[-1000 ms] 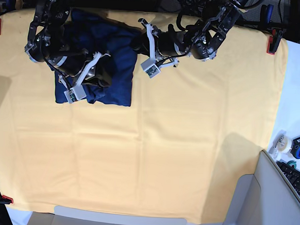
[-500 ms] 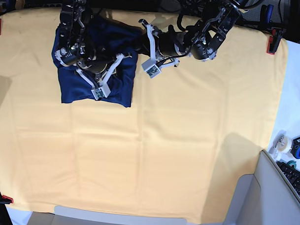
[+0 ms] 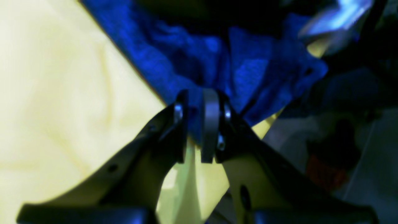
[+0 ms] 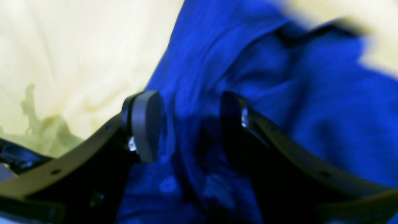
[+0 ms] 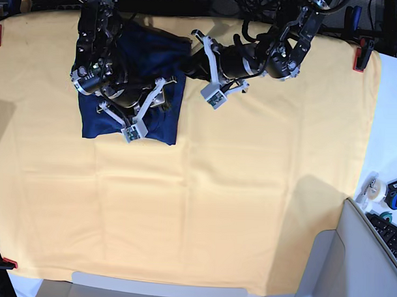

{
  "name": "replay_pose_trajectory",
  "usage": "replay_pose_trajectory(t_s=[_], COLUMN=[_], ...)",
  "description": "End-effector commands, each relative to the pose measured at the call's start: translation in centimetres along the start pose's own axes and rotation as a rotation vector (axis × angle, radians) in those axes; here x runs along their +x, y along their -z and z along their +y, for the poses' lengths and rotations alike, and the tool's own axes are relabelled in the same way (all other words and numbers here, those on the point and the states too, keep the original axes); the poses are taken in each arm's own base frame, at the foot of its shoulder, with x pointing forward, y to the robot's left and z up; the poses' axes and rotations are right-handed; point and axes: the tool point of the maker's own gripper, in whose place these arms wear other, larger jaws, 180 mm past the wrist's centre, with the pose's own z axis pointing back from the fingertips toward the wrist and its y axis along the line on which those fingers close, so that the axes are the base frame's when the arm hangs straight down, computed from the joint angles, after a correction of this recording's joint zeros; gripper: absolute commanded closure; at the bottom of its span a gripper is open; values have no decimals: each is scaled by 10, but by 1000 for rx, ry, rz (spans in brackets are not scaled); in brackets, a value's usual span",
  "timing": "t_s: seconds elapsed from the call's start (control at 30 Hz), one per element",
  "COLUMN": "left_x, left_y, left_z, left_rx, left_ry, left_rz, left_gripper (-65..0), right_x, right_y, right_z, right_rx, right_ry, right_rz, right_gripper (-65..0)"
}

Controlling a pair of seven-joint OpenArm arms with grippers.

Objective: Fold the T-shirt properly
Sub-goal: 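Fold the shirt edge back over the bundle with the right gripper, then grasp the bundle's edge with the right gripper and lift it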

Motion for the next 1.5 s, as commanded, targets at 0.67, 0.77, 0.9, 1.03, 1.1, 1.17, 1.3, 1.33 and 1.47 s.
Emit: replay_pose_trajectory(t_s=[0.67,0.77,0.9,1.03,1.1,1.17,1.3,1.33,1.47], left_x=[8,8,7,7,7,7,2,1,-1], left_y=[-13,-13,-12,-12,-12,-12,-12,-12,-12], left_z=[7,6,5,5,5,5,3,3,2], left_rx=[28,26,23,23,23,22,19,20,18], left_ry=[-22,-21,-20,-21,-21,-22,-34,-37,-38], left_rz=[-55,-54,-52,-51,-51,-52,-44,-42,-40], left_gripper=[-64,-64,-64,-64,-64,-64,-64,-64,-64], right_x=[-37,-57,-79,-80,-77,-76,-66,-63,-59], right_y=[-147,-142,-122,-110,-105,-104,-105,-105,-106], right_z=[-143,-142,-133,-118,-112,-110,-101,-98,-93], right_rx=[-239,-232,-171,-119,-99,-90,-23,-5,32], right_ry=[418,452,502,489,476,472,484,485,495], right_rz=[-244,-190,-120,-92,-87,-87,-131,-143,-164], right_gripper=[-307,-307,-307,-307,-307,-307,-307,-307,-307])
